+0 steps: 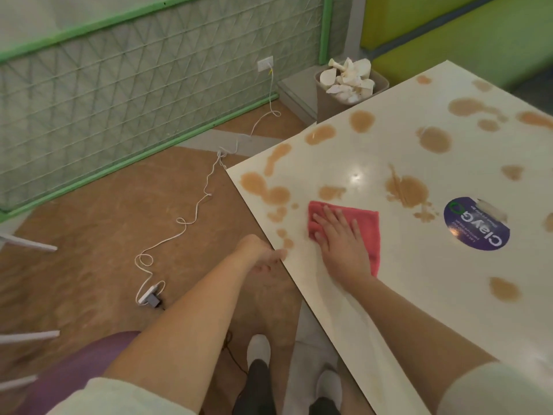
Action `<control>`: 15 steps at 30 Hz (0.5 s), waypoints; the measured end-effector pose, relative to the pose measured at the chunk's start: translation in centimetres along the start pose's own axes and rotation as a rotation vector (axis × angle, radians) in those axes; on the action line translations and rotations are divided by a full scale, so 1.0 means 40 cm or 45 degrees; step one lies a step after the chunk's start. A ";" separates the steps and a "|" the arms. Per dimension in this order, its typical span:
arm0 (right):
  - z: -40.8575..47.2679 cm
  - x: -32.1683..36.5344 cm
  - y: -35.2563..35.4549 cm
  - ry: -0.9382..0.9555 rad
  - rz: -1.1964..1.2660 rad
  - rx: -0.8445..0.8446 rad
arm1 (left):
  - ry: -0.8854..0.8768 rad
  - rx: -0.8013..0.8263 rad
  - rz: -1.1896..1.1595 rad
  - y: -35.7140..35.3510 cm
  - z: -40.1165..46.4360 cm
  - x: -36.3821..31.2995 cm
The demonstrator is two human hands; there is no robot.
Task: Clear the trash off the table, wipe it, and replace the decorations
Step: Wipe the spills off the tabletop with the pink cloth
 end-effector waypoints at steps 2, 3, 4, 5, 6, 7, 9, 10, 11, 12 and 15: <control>-0.027 0.017 0.000 -0.064 0.012 -0.059 | -0.010 -0.061 -0.198 0.039 0.029 0.001; -0.055 0.047 -0.007 -0.058 0.012 -0.083 | -0.019 -0.114 -0.305 0.068 0.042 -0.002; -0.088 0.082 -0.019 -0.030 0.021 -0.084 | -0.033 -0.177 -0.385 0.096 0.054 -0.004; -0.113 0.119 -0.035 0.004 0.028 -0.063 | -0.048 -0.229 -0.420 0.123 0.060 -0.011; -0.120 0.152 -0.056 0.031 0.030 -0.023 | -0.070 -0.261 -0.408 0.146 0.061 -0.025; -0.106 0.175 -0.073 0.042 0.037 0.010 | -0.094 -0.273 -0.366 0.165 0.070 -0.043; -0.042 0.200 -0.080 0.052 0.062 0.033 | -0.105 -0.254 -0.301 0.183 0.091 -0.074; 0.003 0.206 -0.075 0.054 0.063 0.032 | -0.098 -0.238 -0.255 0.194 0.109 -0.086; 0.035 0.197 -0.069 0.050 0.062 0.031 | -0.077 -0.248 -0.216 0.201 0.122 -0.090; 0.063 0.180 -0.060 0.027 0.068 0.019 | -0.049 -0.259 -0.178 0.210 0.134 -0.092; 0.054 0.105 -0.037 -0.167 0.051 -0.103 | 0.000 -0.259 -0.100 0.216 0.154 -0.094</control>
Point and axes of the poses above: each hand's wrist, its own z-axis towards the middle knuckle, its own y-axis out of the back of the hand, x = y × z, the point moved 9 cm from there along z, towards the middle knuckle, and after that the axes turned 6 degrees about y, right-handed, at the moved point
